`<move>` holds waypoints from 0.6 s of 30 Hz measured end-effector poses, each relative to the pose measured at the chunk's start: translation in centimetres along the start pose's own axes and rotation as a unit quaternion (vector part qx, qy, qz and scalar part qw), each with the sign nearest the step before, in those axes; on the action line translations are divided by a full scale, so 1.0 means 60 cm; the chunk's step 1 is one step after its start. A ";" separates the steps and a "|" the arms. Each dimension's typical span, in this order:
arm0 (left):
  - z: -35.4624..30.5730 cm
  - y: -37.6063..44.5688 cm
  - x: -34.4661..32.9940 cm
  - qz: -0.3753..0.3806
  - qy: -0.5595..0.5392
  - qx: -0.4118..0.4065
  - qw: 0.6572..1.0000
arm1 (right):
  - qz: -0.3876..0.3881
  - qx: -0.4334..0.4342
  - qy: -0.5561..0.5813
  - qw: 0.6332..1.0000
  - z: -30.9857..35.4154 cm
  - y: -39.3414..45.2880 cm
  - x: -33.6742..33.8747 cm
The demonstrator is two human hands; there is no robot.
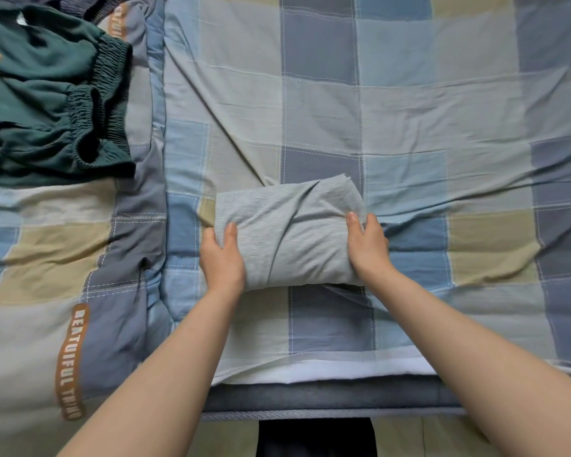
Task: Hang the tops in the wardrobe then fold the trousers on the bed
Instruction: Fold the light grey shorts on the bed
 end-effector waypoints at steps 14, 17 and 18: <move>-0.261 -0.300 0.113 0.021 -0.045 -0.047 0.998 | -0.037 0.042 0.196 0.979 -0.036 -0.303 0.335; -0.338 -0.389 0.137 0.078 -0.044 -0.089 0.992 | -0.044 0.037 0.219 0.974 -0.056 -0.382 0.421; -0.358 -0.414 0.145 0.095 -0.043 -0.093 0.990 | -0.044 0.036 0.223 0.973 -0.059 -0.406 0.445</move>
Point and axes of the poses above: each hand's wrist, its own y-axis towards the middle knuckle, its own x-axis out of the back of the hand, z = x × y, the point moved 4 cm from there along y, towards the middle knuckle, and after that the axes turned 12 degrees about -y, right-handed, at the moved point
